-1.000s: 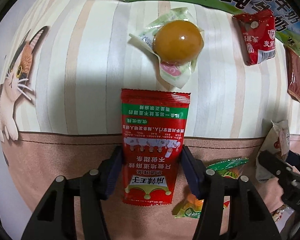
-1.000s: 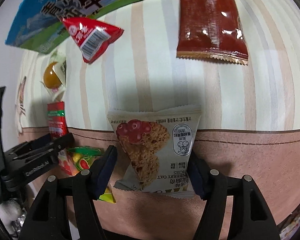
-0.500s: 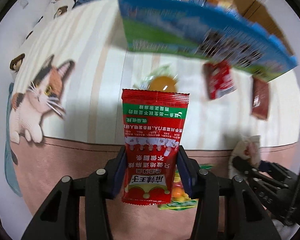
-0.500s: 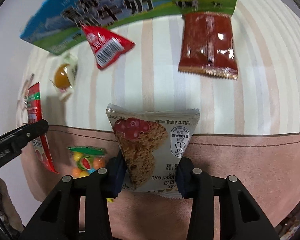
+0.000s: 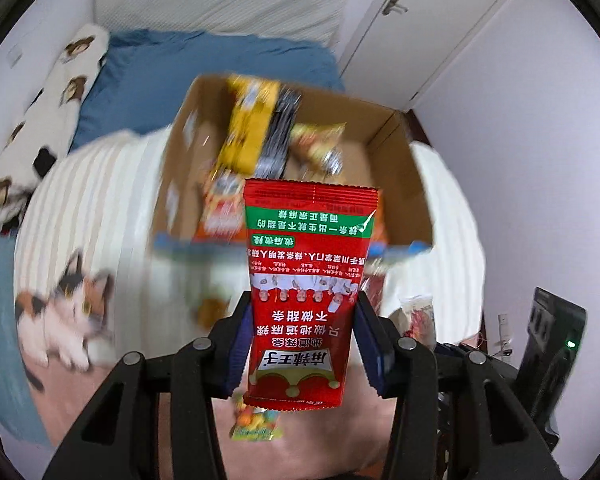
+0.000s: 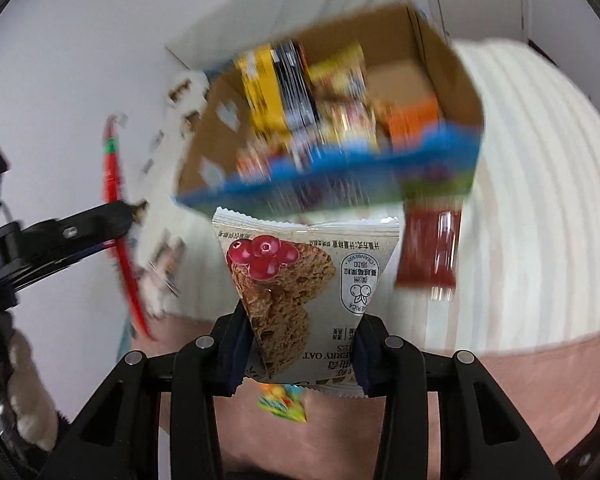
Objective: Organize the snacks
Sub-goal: 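Carry both packets into the box and open both tools to release them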
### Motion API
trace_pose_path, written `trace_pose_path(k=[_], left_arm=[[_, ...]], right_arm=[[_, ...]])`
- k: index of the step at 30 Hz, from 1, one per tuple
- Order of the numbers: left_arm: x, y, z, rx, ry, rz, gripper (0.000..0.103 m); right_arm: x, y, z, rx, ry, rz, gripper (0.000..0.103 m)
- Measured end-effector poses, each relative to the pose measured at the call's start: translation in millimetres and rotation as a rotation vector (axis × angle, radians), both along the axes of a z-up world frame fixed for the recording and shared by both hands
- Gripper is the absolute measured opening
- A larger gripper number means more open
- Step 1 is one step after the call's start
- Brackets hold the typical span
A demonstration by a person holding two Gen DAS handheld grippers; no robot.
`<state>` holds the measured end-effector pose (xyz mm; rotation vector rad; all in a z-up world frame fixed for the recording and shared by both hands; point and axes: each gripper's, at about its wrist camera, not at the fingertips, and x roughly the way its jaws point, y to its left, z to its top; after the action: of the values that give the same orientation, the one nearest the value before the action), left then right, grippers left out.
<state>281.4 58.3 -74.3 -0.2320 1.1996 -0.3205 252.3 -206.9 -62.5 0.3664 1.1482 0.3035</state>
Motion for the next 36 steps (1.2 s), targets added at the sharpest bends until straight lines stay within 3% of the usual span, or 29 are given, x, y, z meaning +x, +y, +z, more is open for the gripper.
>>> trace_pose_path(k=[5,8,15,21,23,24,25,26,27,36], left_arm=[[73.0,-8.7,12.3,0.091,-0.019,-0.023,0.045],[116.9,-6.2,0.4,0.155,0.012,-0.011,0.045],[209.9,4.7,-63.0,0.304,0.143,0.024,0.047],[252.9,11.0,-114.3,0.362,0.257,0.033,0.051],[260.9,13.6,-125.0,0.373,0.278,0.049,0.062],[262.7,14.8,-128.9,0.366,0.282,0.055,0.074],[264.0,15.1,-131.1,0.356,0.285,0.057,0.082],[264.6,15.2,-133.4,0.345,0.281,0.055,0.093],[263.7,15.3,-133.3,0.346,0.273,0.057,0.094],[252.8,15.4,-136.6,0.310,0.261,0.068,0.094]], right_arm=[[71.0,-13.4,47.0,-0.083,-0.083,-0.015,0.044],[122.6,-22.3,51.5,-0.159,-0.078,-0.023,0.044],[215.4,-30.7,13.8,-0.281,0.025,-0.015,0.044],[276.7,-27.5,-39.2,-0.328,0.135,-0.007,0.045],[291.3,-29.5,-54.4,-0.321,0.180,-0.018,0.061],[294.1,-30.5,-58.1,-0.327,0.187,-0.023,0.087],[295.7,-31.3,-60.6,-0.323,0.184,-0.021,0.097],[297.6,-30.4,-63.7,-0.323,0.186,-0.019,0.097],[298.1,-29.5,-65.1,-0.332,0.189,-0.016,0.097],[294.1,-24.5,-77.0,-0.347,0.203,-0.011,0.097]])
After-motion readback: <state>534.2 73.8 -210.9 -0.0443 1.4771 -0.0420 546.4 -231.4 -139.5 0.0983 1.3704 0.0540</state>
